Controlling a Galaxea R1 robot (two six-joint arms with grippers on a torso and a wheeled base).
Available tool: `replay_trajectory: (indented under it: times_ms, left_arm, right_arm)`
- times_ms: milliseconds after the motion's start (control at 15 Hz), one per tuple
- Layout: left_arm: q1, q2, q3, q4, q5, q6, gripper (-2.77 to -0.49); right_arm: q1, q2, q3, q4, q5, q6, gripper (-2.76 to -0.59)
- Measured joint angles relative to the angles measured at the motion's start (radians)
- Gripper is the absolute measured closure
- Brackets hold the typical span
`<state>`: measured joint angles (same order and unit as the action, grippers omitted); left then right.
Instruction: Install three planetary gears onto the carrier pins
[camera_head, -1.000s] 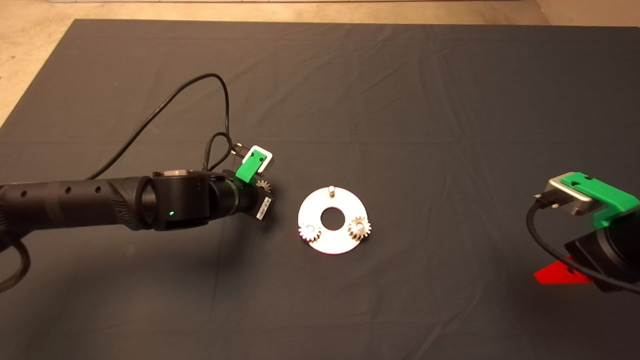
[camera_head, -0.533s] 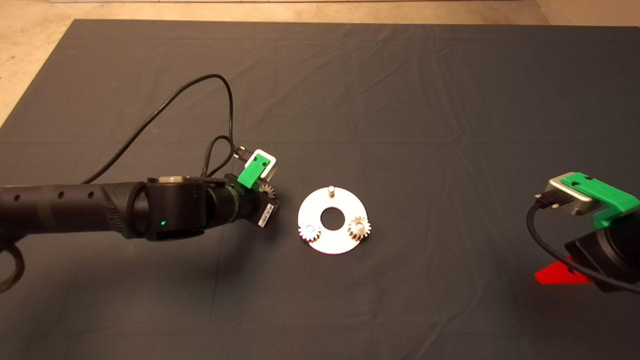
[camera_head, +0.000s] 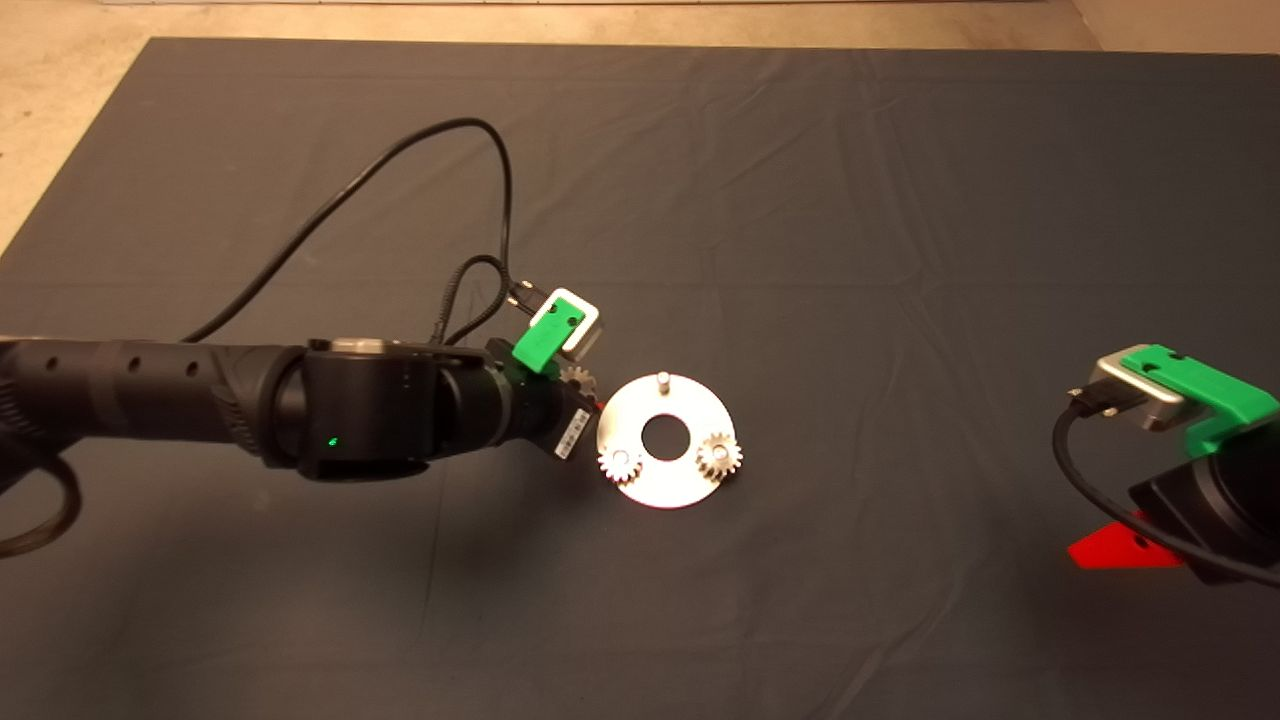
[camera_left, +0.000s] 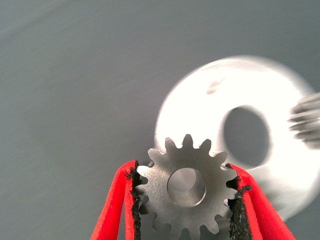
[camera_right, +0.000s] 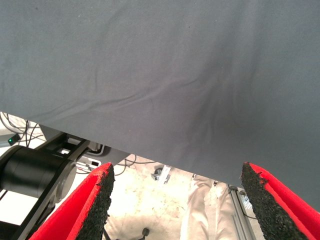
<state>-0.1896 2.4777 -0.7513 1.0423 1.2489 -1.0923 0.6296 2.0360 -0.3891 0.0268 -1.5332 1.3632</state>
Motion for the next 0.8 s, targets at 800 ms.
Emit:
replay_trajectory:
  times_ms: [800]
  left_arm:
    - [-0.032,0.149,-0.091,-0.022,0.122,0.032,-0.78]
  right_arm:
    - [0.000,0.000,0.000,0.000,0.001,0.000,-1.87]
